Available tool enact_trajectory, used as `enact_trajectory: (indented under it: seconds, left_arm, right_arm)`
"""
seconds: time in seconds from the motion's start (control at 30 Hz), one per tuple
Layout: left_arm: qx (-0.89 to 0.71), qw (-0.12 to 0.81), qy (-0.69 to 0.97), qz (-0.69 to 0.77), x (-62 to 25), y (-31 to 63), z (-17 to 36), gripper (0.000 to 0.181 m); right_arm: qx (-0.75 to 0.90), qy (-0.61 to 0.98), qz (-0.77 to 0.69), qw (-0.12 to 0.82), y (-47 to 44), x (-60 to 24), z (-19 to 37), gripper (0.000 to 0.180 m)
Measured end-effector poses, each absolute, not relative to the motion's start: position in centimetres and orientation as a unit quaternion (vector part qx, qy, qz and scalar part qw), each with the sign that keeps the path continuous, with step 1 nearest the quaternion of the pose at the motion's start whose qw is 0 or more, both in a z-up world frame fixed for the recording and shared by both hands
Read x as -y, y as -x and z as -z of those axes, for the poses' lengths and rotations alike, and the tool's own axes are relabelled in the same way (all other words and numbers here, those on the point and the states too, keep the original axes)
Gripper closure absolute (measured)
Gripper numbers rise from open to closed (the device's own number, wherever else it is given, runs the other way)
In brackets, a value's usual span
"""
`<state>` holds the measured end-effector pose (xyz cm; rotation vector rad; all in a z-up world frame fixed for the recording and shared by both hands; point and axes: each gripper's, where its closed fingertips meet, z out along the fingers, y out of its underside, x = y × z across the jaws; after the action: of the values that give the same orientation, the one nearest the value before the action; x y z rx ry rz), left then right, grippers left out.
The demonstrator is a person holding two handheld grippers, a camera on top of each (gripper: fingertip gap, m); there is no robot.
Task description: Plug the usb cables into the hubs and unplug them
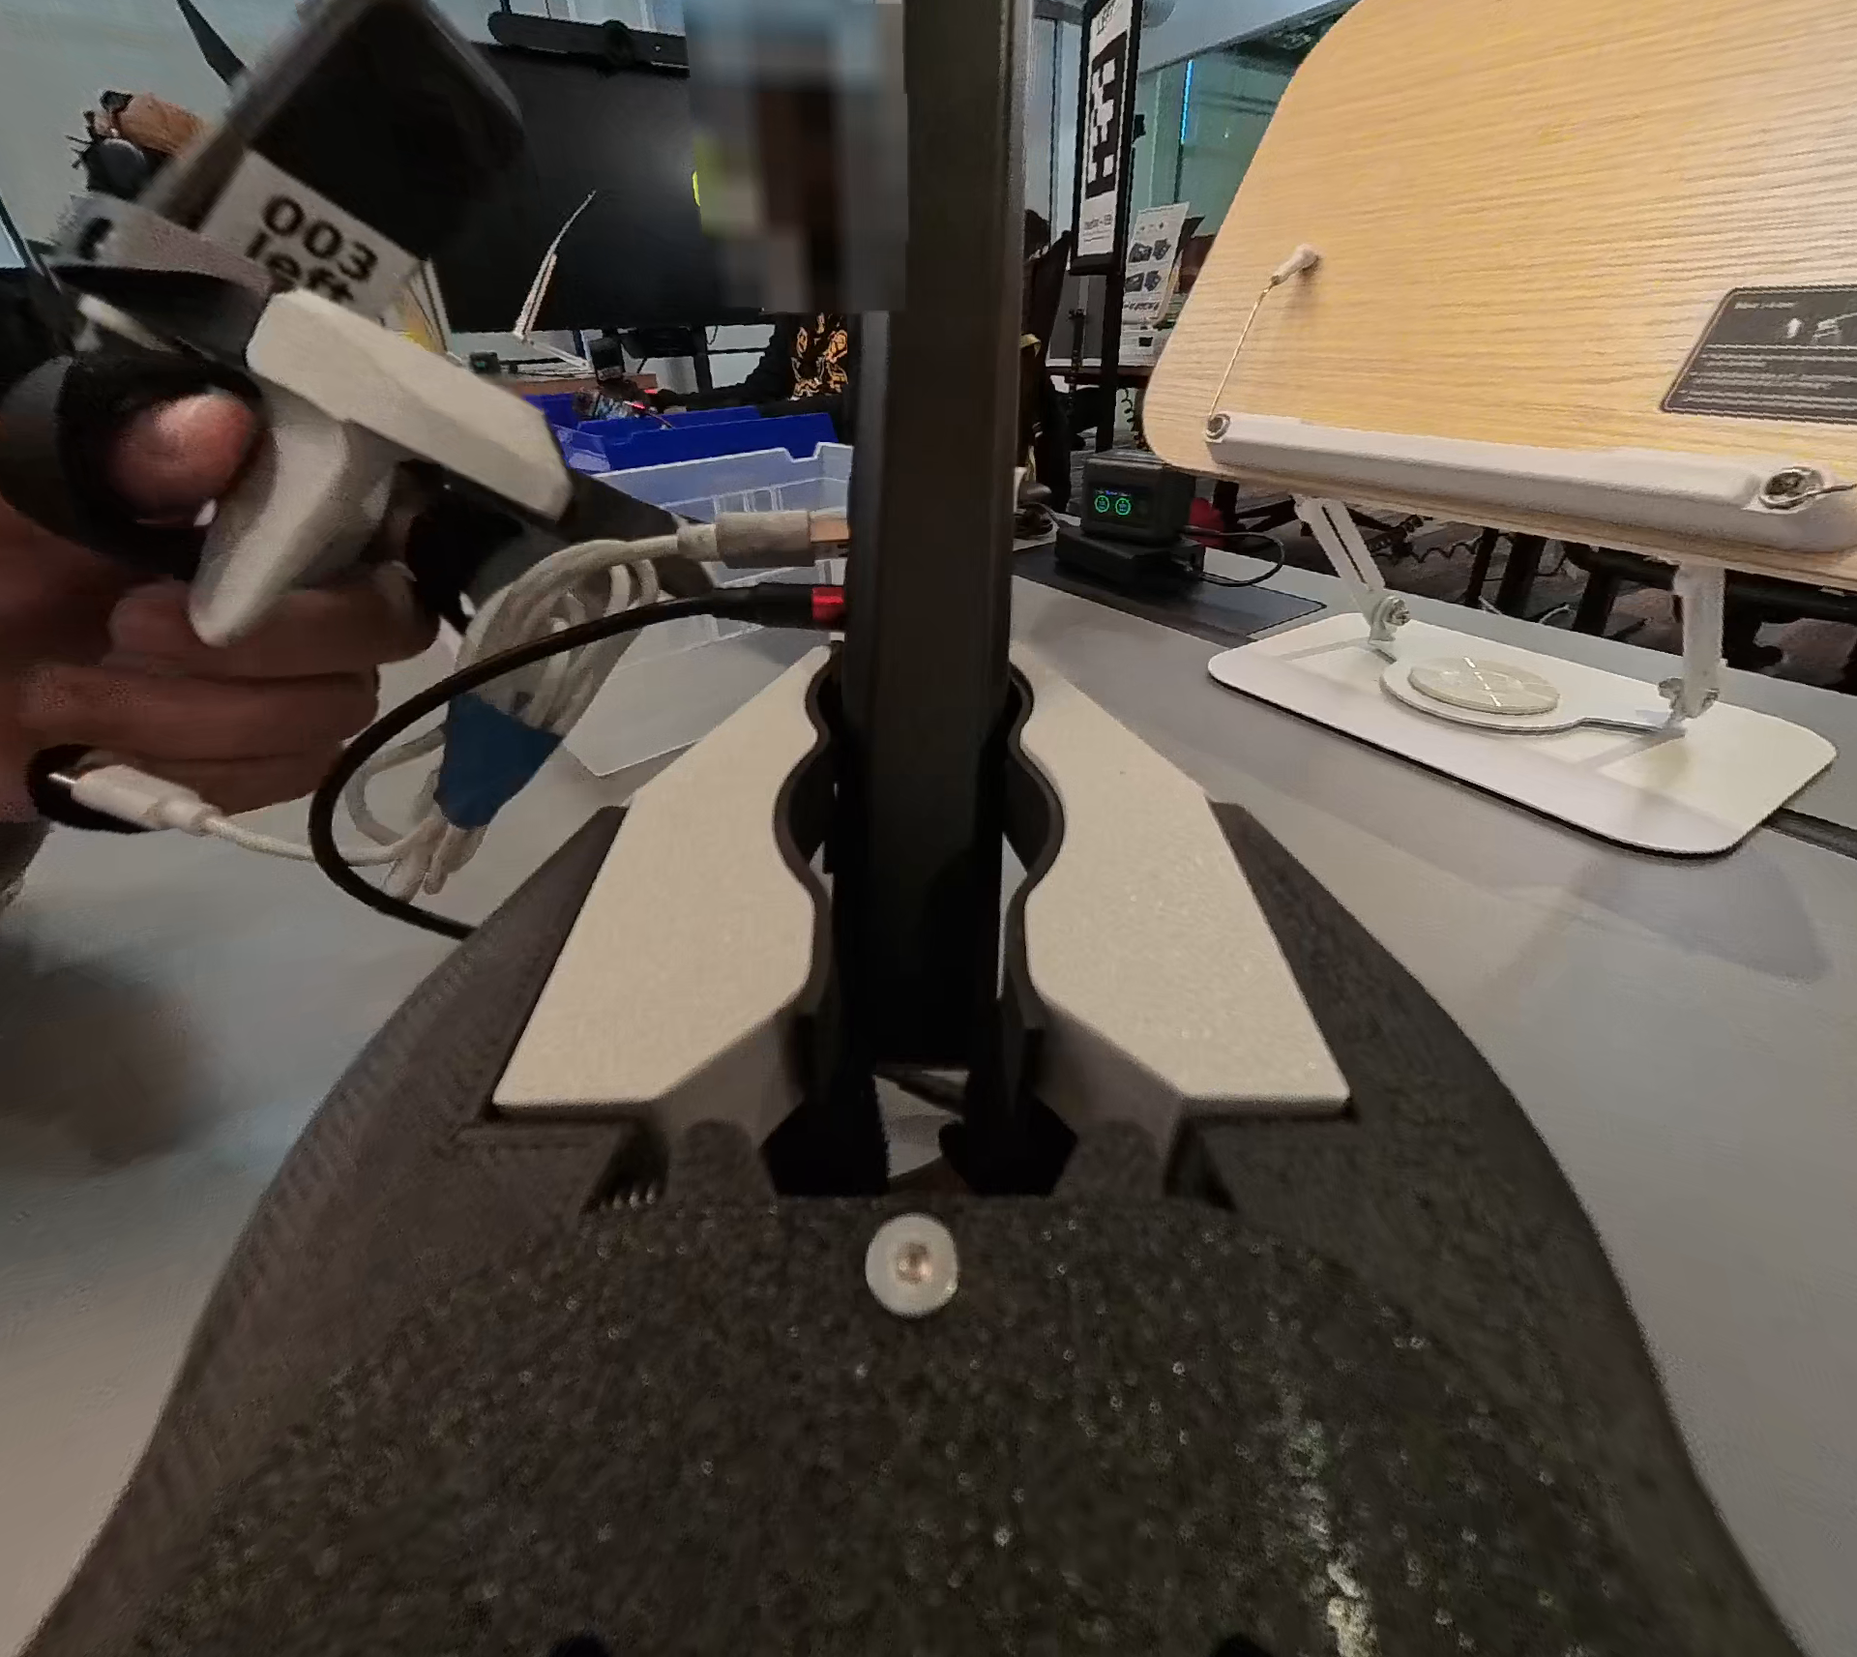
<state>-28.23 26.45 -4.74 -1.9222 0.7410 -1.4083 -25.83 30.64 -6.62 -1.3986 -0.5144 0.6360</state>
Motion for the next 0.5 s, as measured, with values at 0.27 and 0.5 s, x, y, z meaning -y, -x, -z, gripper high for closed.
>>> enact_trajectory:
  seconds: [0.27, 0.5]
  left_arm:
    - [-0.31, 0.326, 0.754, 0.479, -26.2, 28.3, 5.8, 0.176]
    - [-0.316, 0.3, 0.777, 0.455, -26.0, 28.6, 6.7, 0.178]
  right_arm:
    - [0.261, 0.618, -0.241, 0.701, 26.4, -30.1, 6.5, 0.152]
    - [0.32, 0.603, -0.134, 0.718, 26.4, -29.9, 6.6, 0.152]
